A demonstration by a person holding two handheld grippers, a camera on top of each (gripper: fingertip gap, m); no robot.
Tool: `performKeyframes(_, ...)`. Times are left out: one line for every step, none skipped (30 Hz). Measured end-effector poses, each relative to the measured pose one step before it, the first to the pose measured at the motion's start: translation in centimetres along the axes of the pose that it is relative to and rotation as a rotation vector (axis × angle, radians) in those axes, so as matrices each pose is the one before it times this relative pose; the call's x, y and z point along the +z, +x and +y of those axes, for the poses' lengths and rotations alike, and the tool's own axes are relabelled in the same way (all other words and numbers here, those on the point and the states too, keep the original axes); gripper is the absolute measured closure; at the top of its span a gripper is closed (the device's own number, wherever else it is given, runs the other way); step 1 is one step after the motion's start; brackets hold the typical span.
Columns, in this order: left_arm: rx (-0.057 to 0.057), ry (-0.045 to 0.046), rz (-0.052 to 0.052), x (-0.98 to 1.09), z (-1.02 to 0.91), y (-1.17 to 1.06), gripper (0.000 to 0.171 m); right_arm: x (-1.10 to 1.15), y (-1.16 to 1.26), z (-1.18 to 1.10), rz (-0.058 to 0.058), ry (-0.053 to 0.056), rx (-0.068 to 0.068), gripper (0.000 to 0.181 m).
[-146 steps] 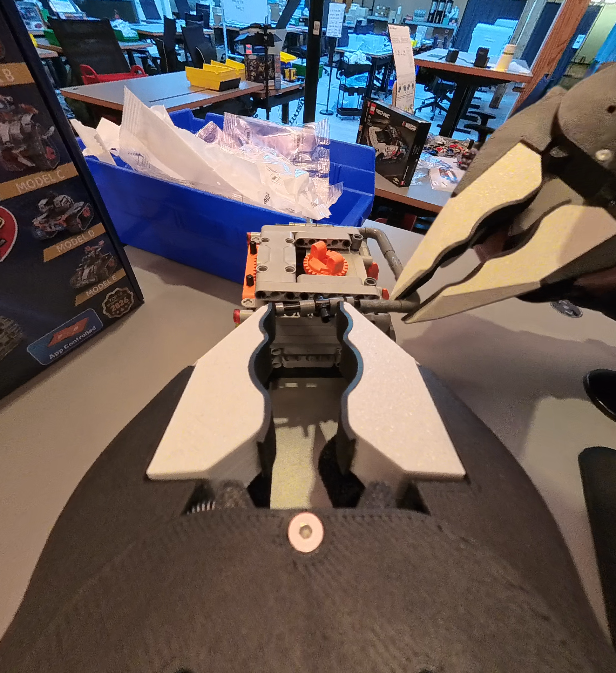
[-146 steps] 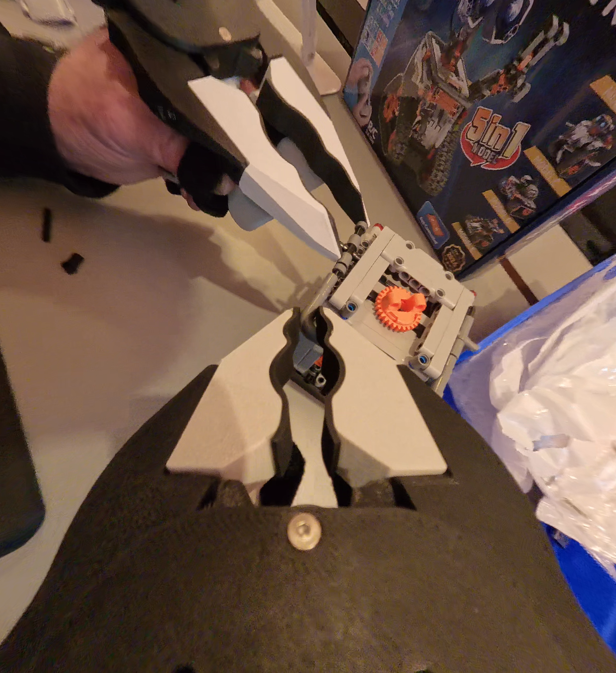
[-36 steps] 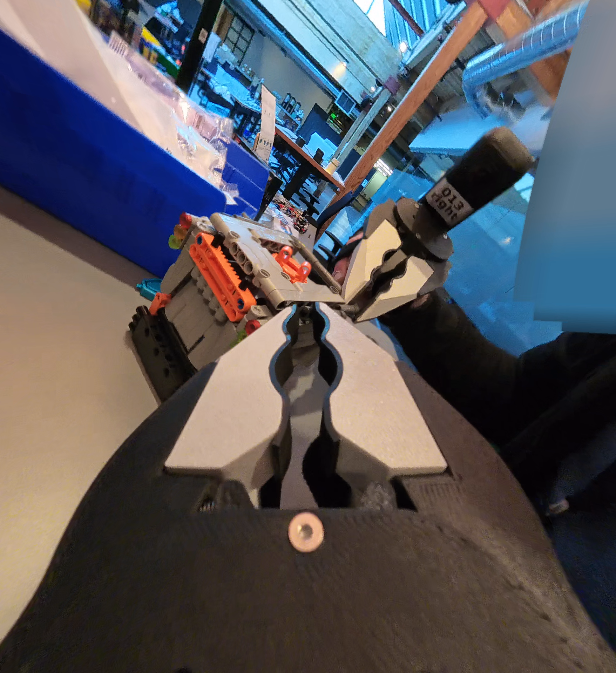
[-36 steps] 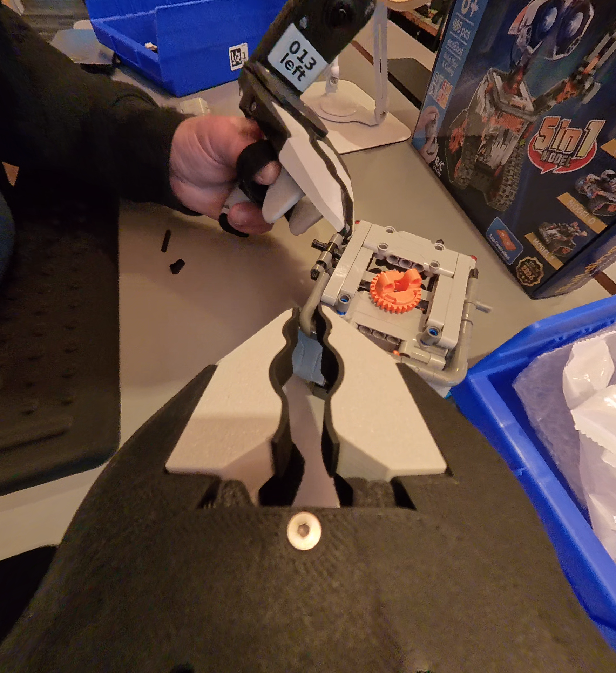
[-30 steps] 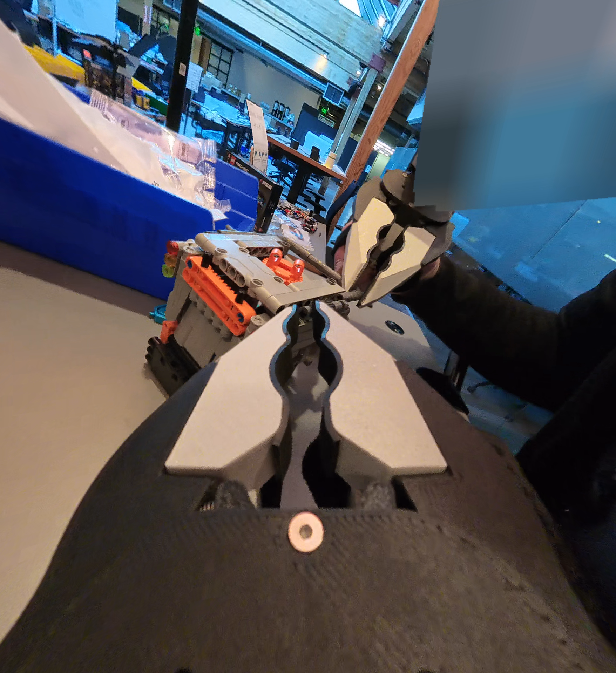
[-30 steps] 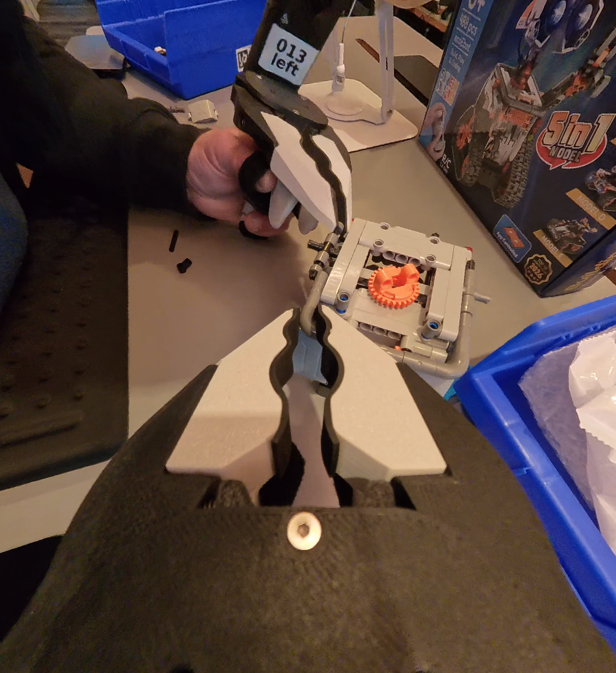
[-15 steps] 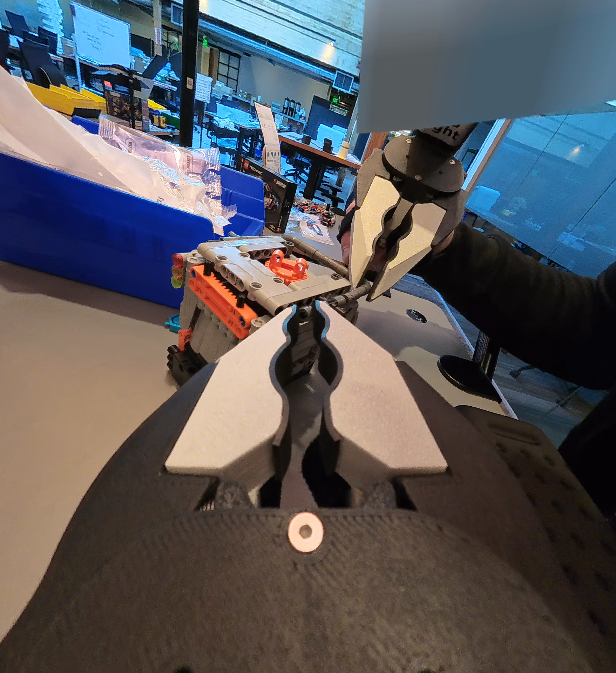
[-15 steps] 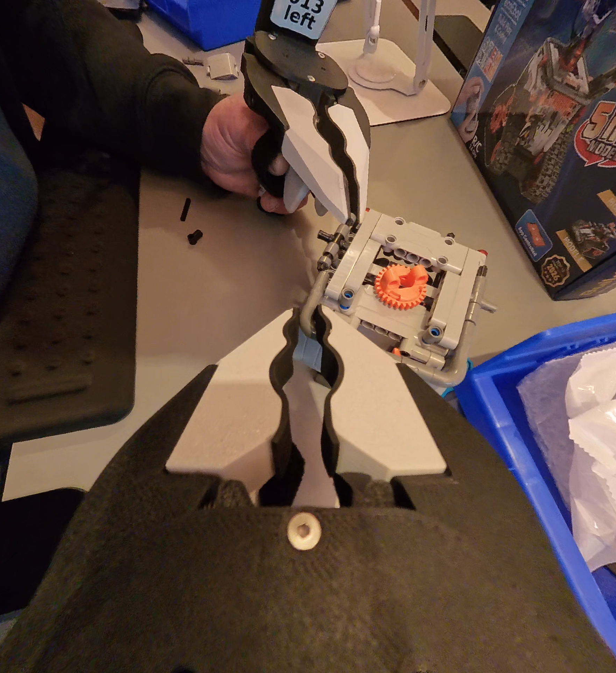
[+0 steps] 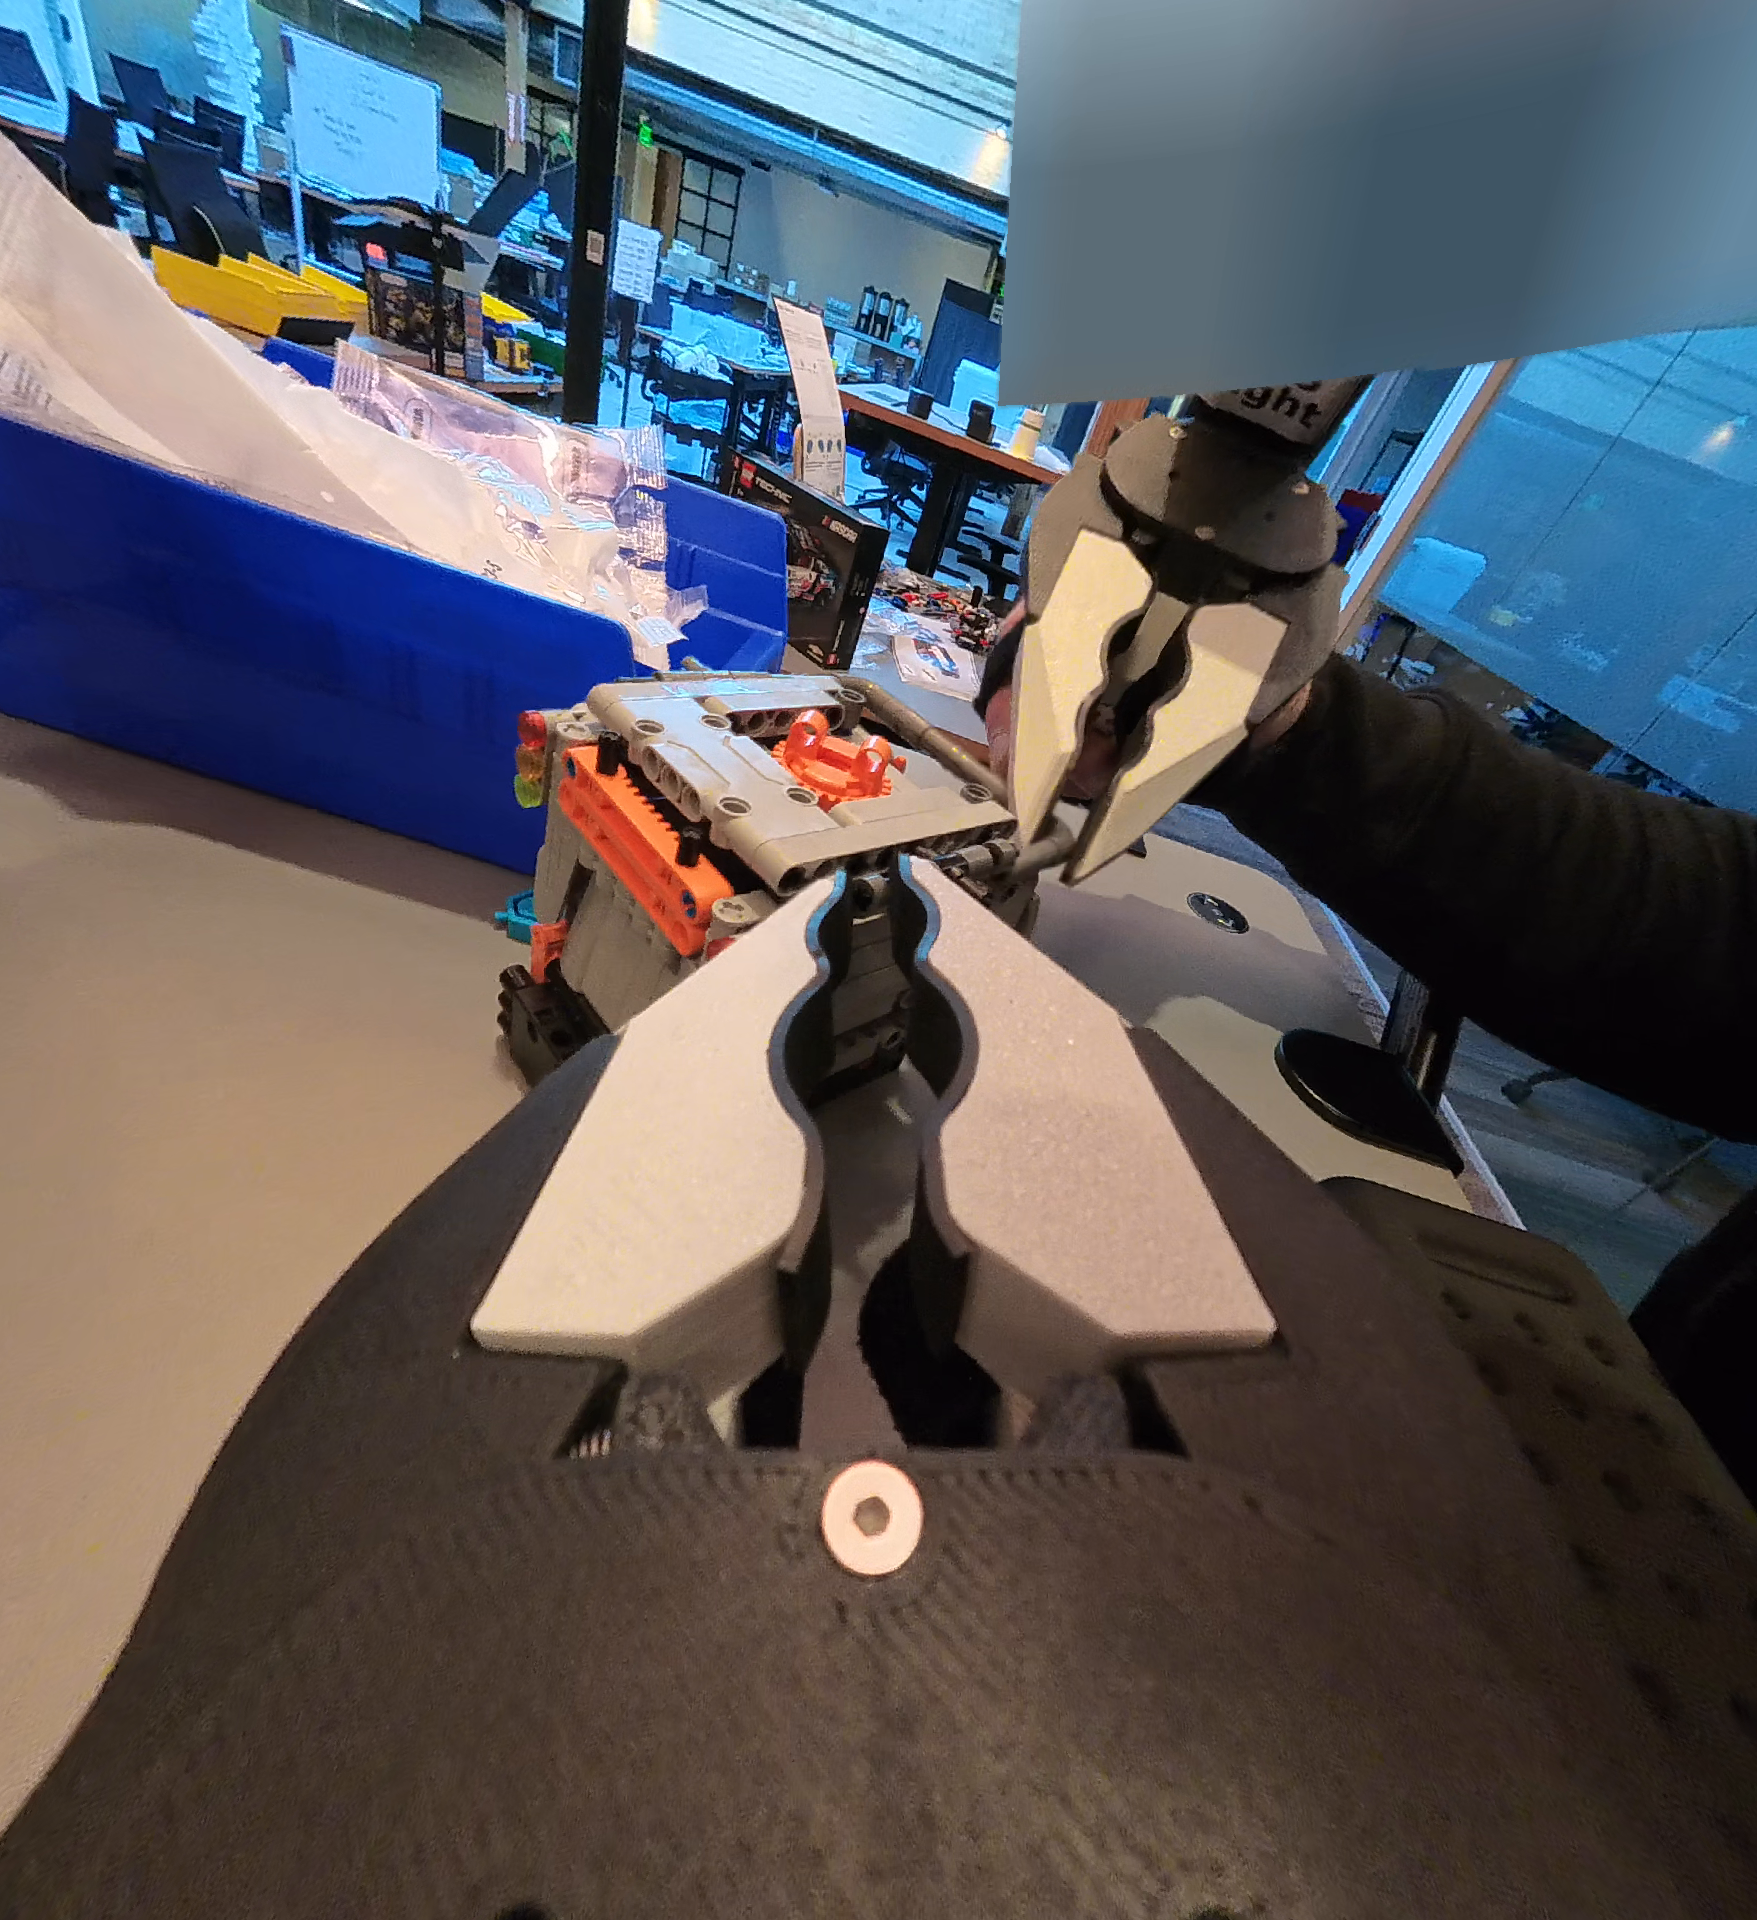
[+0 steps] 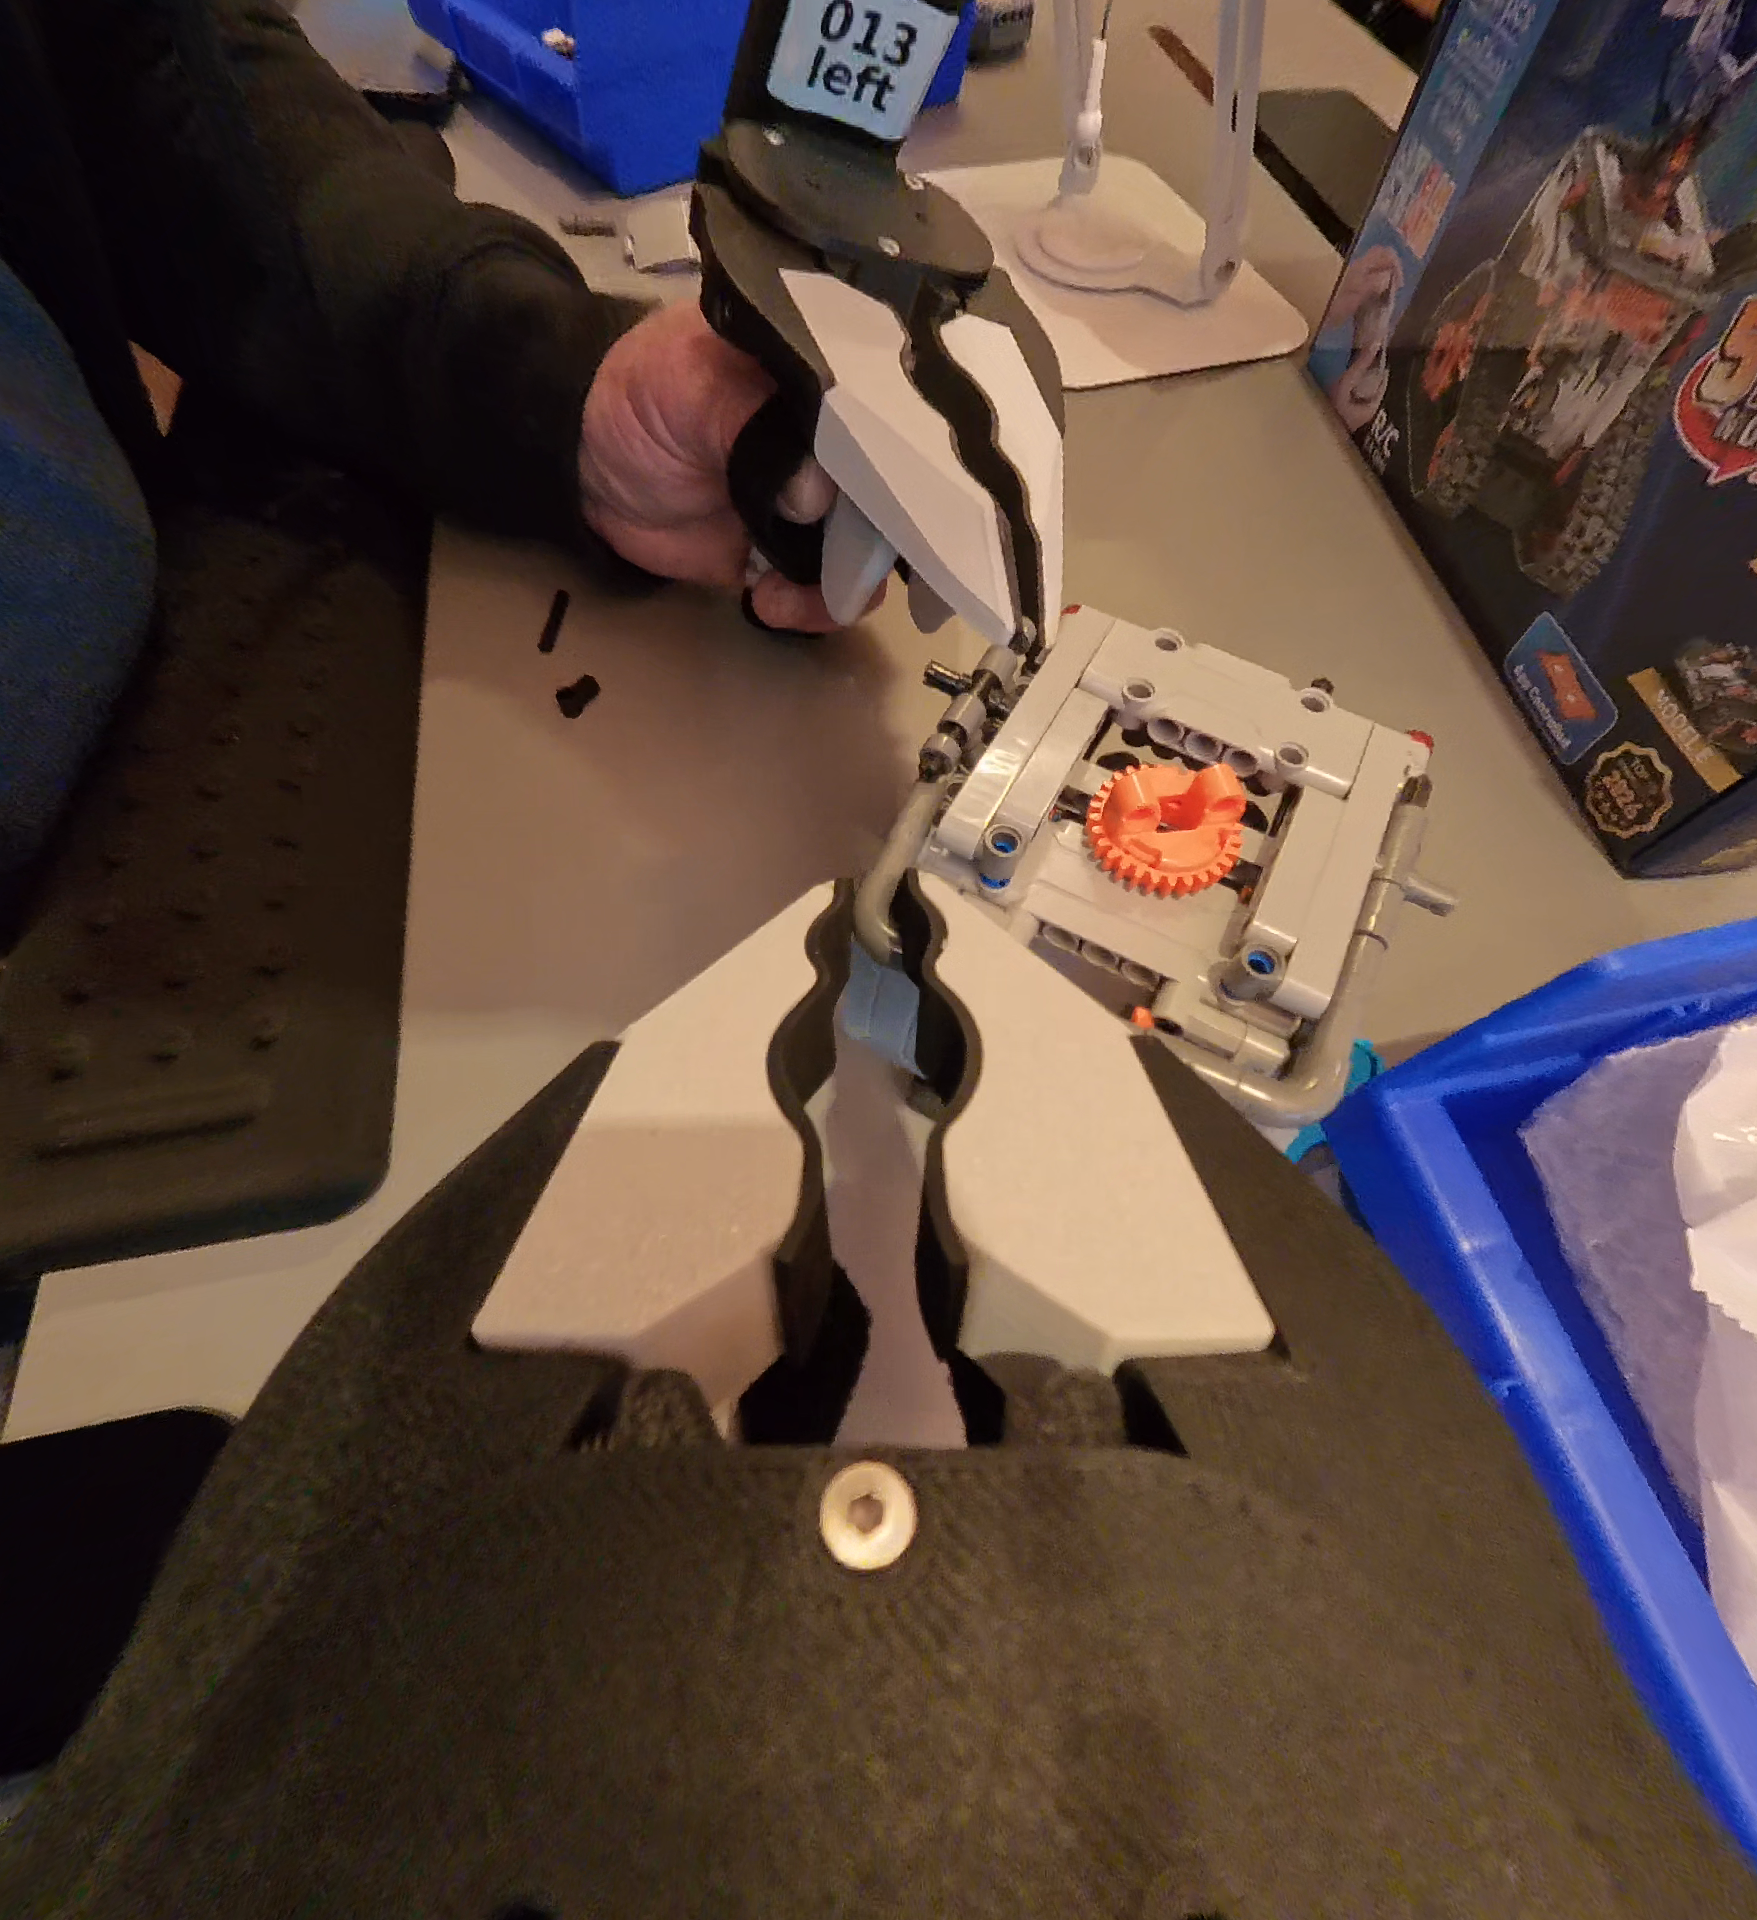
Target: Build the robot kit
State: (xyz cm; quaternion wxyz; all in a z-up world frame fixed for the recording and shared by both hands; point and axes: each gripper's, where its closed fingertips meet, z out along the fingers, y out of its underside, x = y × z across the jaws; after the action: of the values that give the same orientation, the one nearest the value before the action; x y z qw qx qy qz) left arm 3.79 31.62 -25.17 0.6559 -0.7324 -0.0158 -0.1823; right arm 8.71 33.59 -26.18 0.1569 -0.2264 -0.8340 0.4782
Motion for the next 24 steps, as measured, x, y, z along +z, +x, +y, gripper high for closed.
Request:
performKeyframes(0.0021, -0.00082, -0.0027, 0.031, 0.027, 0.008, 0.168, 0.017, 0.021, -0.081, 0.0027, 0.0035, -0.0032, 0.175)
performKeyframes(0.0035, -0.00023, -0.0032, 0.011, -0.010, -0.004, 0.168, -0.018, 0.028, -0.020, -0.0008, 0.0044, 0.0016, 0.175)
performKeyframes(0.0020, -0.00154, -0.0013, 0.005, 0.018, -0.003, 0.168, -0.006, 0.010, 0.047, -0.0033, 0.0030, 0.0060, 0.175)
performKeyframes(0.0084, -0.00095, -0.0049, -0.003, 0.005, -0.009, 0.168, -0.010, -0.047, 0.055, -0.0028, -0.0003, 0.0021, 0.175)
performKeyframes(0.0072, -0.00162, -0.0045, 0.003, 0.005, 0.016, 0.168, -0.084, -0.041, 0.102, -0.0026, -0.0033, 0.0010, 0.175)
performKeyframes(-0.0045, -0.00036, 0.0013, -0.019, -0.012, -0.016, 0.168, -0.174, 0.026, -0.020, -0.0024, 0.0051, 0.0034, 0.175)
performKeyframes(-0.0045, 0.00201, 0.0019, 0.002, 0.003, -0.021, 0.168, -0.145, -0.032, -0.111, -0.0061, 0.0112, 0.0052, 0.175)
performKeyframes(0.0028, -0.00006, -0.0018, 0.010, -0.006, 0.007, 0.168, -0.046, -0.022, -0.064, -0.0047, 0.0054, 0.0026, 0.175)
performKeyframes(0.0012, -0.00268, -0.0011, 0.001, -0.008, 0.004, 0.168, 0.017, -0.023, 0.024, -0.0018, -0.0021, -0.0014, 0.175)
performKeyframes(0.0017, -0.00125, -0.0018, -0.018, 0.002, -0.020, 0.168, 0.029, -0.061, -0.029, -0.0025, 0.0012, -0.0017, 0.175)
performKeyframes(0.0000, -0.00014, -0.0041, -0.020, -0.012, -0.039, 0.168, 0.023, -0.087, -0.086, -0.0047, 0.0049, -0.0001, 0.175)
performKeyframes(0.0007, -0.00128, -0.0018, -0.016, 0.005, -0.005, 0.168, -0.003, -0.036, -0.068, -0.0035, 0.0046, 0.0023, 0.175)
performKeyframes(0.0010, -0.00035, -0.0018, 0.001, 0.000, -0.011, 0.168, -0.068, 0.037, -0.034, -0.0005, 0.0046, 0.0026, 0.175)
performKeyframes(-0.0008, 0.00043, -0.0020, 0.027, -0.004, -0.007, 0.168, -0.117, 0.041, -0.146, -0.0003, 0.0112, 0.0039, 0.175)
performKeyframes(0.0026, 0.00005, -0.0023, 0.007, -0.010, -0.008, 0.168, -0.044, 0.001, -0.112, -0.0012, 0.0074, 0.0030, 0.175)
performKeyframes(0.0045, -0.00179, -0.0017, -0.004, 0.008, 0.000, 0.168, 0.094, -0.004, 0.094, 0.0017, -0.0091, -0.0028, 0.175)
performKeyframes(0.0057, -0.00219, -0.0032, -0.011, 0.012, 0.004, 0.168, 0.150, -0.012, 0.131, 0.0028, -0.0114, -0.0046, 0.175)
performKeyframes(0.0012, -0.00067, -0.0041, 0.001, -0.010, -0.021, 0.168, 0.105, -0.019, 0.009, -0.0005, -0.0018, 0.0005, 0.175)
performKeyframes(-0.0044, 0.00027, -0.0002, -0.017, -0.004, -0.021, 0.168, 0.002, 0.025, -0.001, 0.0010, 0.0011, 0.0010, 0.175)
performKeyframes(0.0008, 0.00035, -0.0007, 0.008, 0.009, 0.000, 0.168, -0.045, 0.044, -0.054, 0.0041, 0.0020, 0.0005, 0.175)
performKeyframes(0.0050, -0.00093, -0.0035, 0.006, -0.007, 0.002, 0.168, -0.038, 0.031, -0.077, 0.0021, 0.0017, 0.0034, 0.175)
performKeyframes(0.0044, -0.00206, -0.0027, 0.005, 0.012, -0.006, 0.168, -0.027, 0.016, -0.014, -0.0009, -0.0005, 0.0069, 0.175)
performKeyframes(-0.0039, 0.00069, 0.0014, -0.001, 0.001, 0.004, 0.168, 0.005, -0.001, -0.001, -0.0004, 0.0009, 0.0032, 0.175)
performKeyframes(-0.0021, 0.00180, -0.0007, 0.004, 0.003, -0.011, 0.168, 0.021, -0.005, -0.001, 0.0005, 0.0012, -0.0003, 0.175)
